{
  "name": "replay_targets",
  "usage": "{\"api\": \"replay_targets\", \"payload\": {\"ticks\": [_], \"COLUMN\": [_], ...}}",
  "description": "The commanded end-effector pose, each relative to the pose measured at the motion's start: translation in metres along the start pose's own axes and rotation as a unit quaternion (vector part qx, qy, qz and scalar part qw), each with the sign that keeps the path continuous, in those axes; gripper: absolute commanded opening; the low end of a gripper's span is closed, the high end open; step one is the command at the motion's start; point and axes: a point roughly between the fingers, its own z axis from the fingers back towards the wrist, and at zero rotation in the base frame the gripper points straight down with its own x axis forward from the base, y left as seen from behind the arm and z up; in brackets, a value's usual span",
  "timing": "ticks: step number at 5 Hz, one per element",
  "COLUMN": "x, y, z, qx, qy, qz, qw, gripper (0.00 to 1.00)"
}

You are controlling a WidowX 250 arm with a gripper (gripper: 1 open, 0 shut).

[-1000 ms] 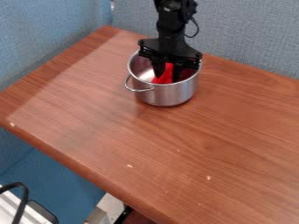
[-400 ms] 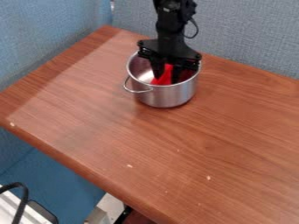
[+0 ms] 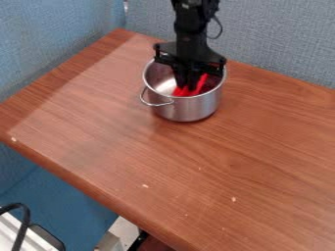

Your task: Move the red object from the metal pot to the table

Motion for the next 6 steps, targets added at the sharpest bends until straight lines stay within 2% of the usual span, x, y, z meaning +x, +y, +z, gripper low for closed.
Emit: {"api": "replay_targets", "payload": {"ticks": [1,3,4,5,6], "x": [0.015,0.018,0.018,0.008,0.000], "y": [0.010,0.016,0.014,-0.013,-0.049], "z": [0.046,0.080,0.081,0.097,0.113], "qx": [-0.015,-0.022,-0.019,-0.026,-0.036], "qy": [-0.048,-0.082,-0.084,-0.094,-0.105], "qz": [0.022,0.034,0.034,-0.006,-0.064], "qw": [0.9985,0.9958,0.9957,0.9952,0.9918], "gripper": [0.00,0.00,0.00,0.00,0.00]}}
